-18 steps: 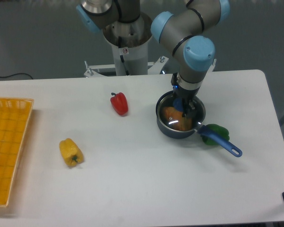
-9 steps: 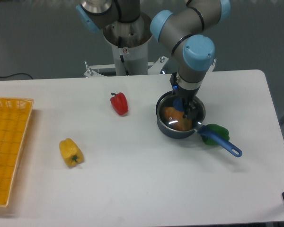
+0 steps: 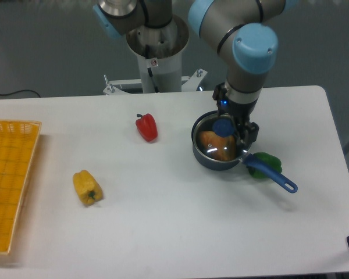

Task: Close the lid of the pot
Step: 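Open the gripper and lift it away from the lid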

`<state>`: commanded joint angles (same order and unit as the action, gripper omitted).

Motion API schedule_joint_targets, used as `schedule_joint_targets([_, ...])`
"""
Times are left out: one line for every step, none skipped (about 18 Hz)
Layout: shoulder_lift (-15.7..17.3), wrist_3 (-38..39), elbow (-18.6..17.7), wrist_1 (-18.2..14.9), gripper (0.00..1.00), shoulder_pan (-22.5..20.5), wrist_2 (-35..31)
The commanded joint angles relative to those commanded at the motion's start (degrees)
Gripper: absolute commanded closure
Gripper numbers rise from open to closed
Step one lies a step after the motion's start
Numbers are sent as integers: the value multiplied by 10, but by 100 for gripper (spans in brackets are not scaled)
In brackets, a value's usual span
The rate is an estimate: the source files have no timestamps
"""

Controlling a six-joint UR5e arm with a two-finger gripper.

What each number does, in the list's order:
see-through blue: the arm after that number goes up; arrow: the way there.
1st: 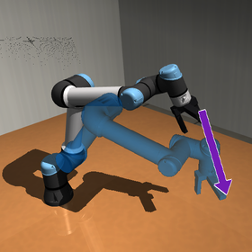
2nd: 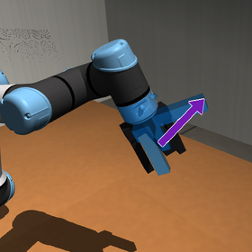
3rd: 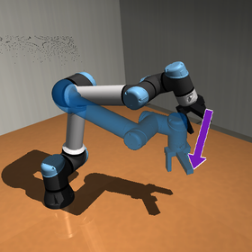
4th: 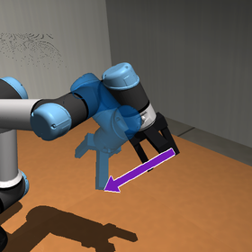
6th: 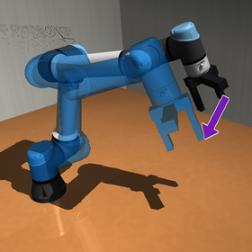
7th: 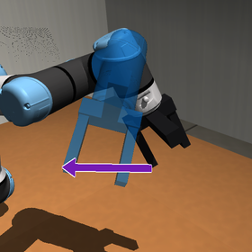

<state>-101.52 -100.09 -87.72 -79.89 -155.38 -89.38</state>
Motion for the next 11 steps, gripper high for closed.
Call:
schedule_joint_targets([4, -24, 0, 0, 0, -11, 1])
schedule_joint_targets([11, -48, -2, -1, 0, -19, 1])
schedule_joint_targets([13, -72, -3, -1, 0, -26, 0])
schedule_joint_targets([18, -93, -3, -1, 0, -36, 0])
schedule_joint_targets([21, -111, -4, -3, 0, -46, 0])
schedule_joint_targets([26, -126, -7, -4, 0, -54, 0])
schedule_joint_targets([30, -139, -8, -4, 0, -63, 0])
schedule_joint_targets([34, -154, -9, -7, 0, -76, 1])
schedule_joint_targets([38, -172, -9, -15, 0, -85, 1])
schedule_joint_targets([40, -189, -11, -19, 0, -95, 1])
schedule_joint_targets([45, -205, -12, -19, 0, -106, 2])
